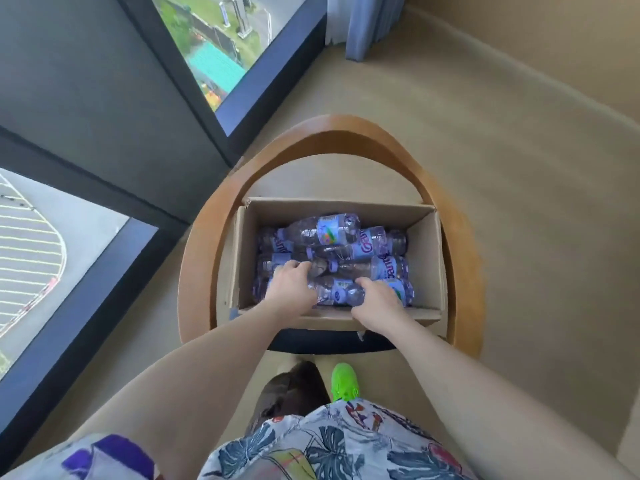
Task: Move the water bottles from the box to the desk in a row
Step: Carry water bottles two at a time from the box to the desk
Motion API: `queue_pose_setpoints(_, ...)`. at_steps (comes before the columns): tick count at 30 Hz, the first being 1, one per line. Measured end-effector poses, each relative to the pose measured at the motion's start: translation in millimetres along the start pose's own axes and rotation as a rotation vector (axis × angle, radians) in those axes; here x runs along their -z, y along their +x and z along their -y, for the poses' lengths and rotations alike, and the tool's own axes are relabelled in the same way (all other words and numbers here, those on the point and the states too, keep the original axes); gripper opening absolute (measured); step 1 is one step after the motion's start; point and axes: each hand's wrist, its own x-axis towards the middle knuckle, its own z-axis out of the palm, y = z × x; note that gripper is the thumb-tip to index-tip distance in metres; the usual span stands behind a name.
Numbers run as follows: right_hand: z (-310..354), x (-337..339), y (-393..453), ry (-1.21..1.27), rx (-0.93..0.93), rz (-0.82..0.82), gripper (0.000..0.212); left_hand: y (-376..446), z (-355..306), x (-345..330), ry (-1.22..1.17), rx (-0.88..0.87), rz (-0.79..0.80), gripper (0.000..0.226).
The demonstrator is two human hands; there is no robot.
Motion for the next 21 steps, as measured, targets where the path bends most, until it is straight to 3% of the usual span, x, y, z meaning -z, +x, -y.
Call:
queue_pose_setpoints(7,-9.3,-21.2,63.1,-0.154,-0.033,0.019,0.068,54.0,23.6,-26.7,0.305,-0.118,0.249,0.072)
queue_pose_setpoints(13,-31.2,-17.6,104.5,-0.429,0.08,0.164,0.06,87.5,42.2,-28.3,0.465,-0.156,0.434,0.077)
queue_pose_setpoints(21,-33.1,-21.3,113.2,-0.429,0.12,0.109,0.046,112.3,19.9,-15.7,0.583,-0.138,0.597,0.079)
